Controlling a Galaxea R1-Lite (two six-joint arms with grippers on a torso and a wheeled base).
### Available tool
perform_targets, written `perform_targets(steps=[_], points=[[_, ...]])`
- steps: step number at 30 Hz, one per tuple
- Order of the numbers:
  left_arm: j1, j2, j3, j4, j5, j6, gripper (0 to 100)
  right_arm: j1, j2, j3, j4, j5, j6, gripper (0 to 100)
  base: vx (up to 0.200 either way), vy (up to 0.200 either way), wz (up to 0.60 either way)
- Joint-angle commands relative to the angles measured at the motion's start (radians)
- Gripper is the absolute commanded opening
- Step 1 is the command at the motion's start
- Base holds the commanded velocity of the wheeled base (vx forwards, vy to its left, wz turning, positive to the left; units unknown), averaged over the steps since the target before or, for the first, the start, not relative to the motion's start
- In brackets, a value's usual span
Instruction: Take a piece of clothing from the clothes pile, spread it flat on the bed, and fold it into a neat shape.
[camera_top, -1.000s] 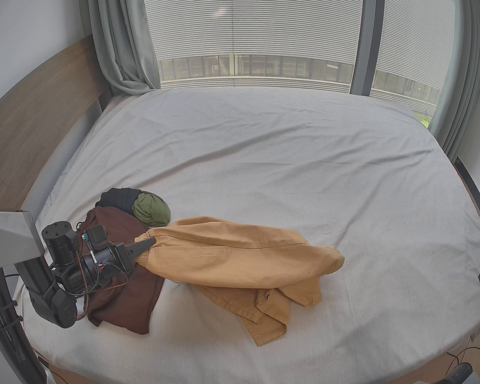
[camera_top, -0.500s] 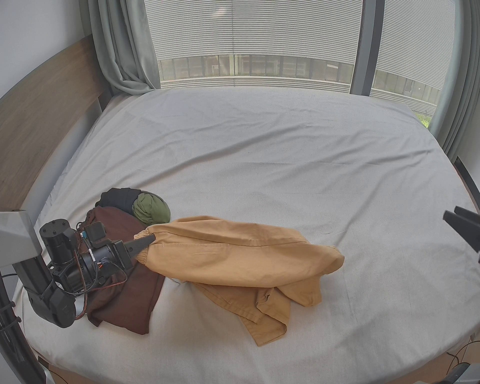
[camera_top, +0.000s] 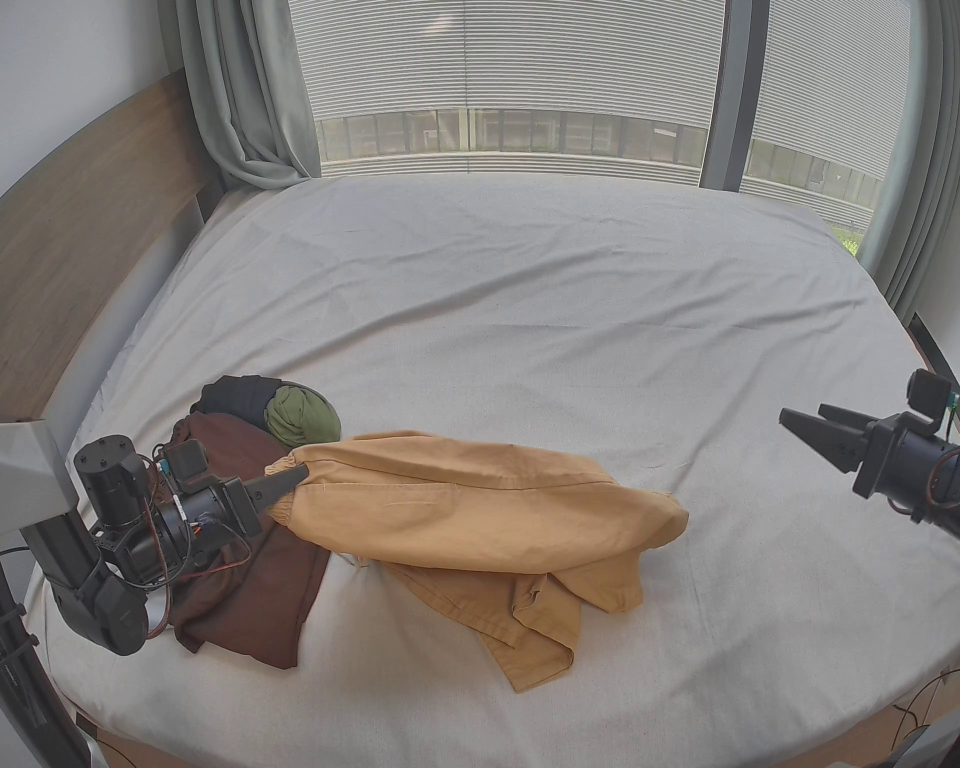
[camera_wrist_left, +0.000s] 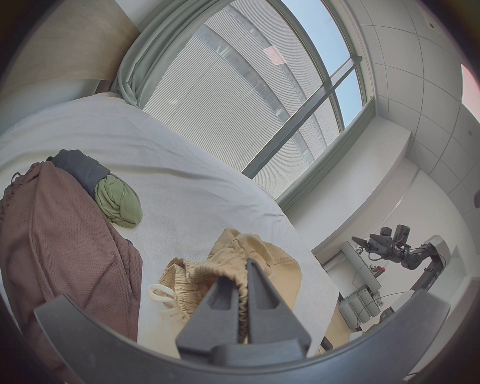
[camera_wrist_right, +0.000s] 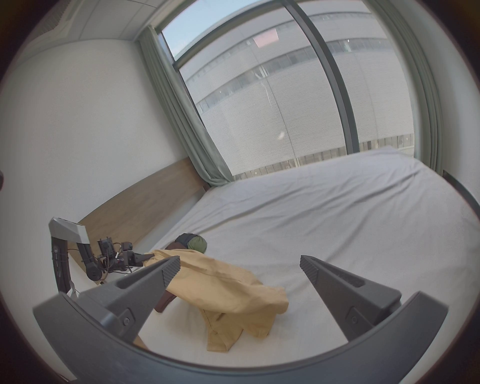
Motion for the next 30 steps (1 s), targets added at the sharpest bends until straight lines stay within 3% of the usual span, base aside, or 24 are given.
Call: perform_targets(steps=[1,7,15,22,27,30], points=[[-0.005,0.018,-0.002,-0.002,0.003,0.005,0,-0.002,0.185,0.047,-0.084,0.009,0.035,100,0.0,0.0,0.0],[-0.002,0.029,-0.006,0.0,0.011,0.006,0,-0.003,0.268,0.062,-0.164,0.048,0.108,100,0.0,0.0,0.0],[0.001,0.054,-0.009,0.0,0.012,0.029,0,-0.016,0.428,0.067,-0.302,0.057,0.108,100,0.0,0.0,0.0],[0.017,0.058,-0.015,0.0,0.011,0.051,0,-0.016,0.526,0.074,-0.328,0.075,0.111,100,0.0,0.0,0.0],[0.043,0.061,-0.035,0.0,0.014,0.049,0,-0.014,0.691,0.074,-0.519,0.075,0.131,100,0.0,0.0,0.0],[0.047,0.063,-0.037,0.0,0.012,0.049,0,-0.011,0.744,0.067,-0.621,0.077,0.213,100,0.0,0.0,0.0]])
